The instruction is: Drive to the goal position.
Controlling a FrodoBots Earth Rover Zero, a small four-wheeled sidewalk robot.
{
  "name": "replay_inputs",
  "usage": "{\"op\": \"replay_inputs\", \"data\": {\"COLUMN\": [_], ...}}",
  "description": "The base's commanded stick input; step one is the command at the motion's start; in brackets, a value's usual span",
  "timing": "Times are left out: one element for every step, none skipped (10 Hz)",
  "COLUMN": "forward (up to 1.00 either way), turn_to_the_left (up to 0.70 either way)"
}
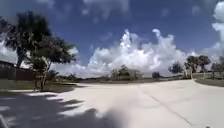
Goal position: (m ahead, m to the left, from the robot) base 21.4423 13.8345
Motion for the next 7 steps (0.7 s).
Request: {"op": "replay_inputs", "data": {"forward": [0.85,0.85,0.85,0.85,0.85,0.85,0.85], "turn_to_the_left": [0.21,0.34,0.34,0.34,0.27,0.04,0.00]}}
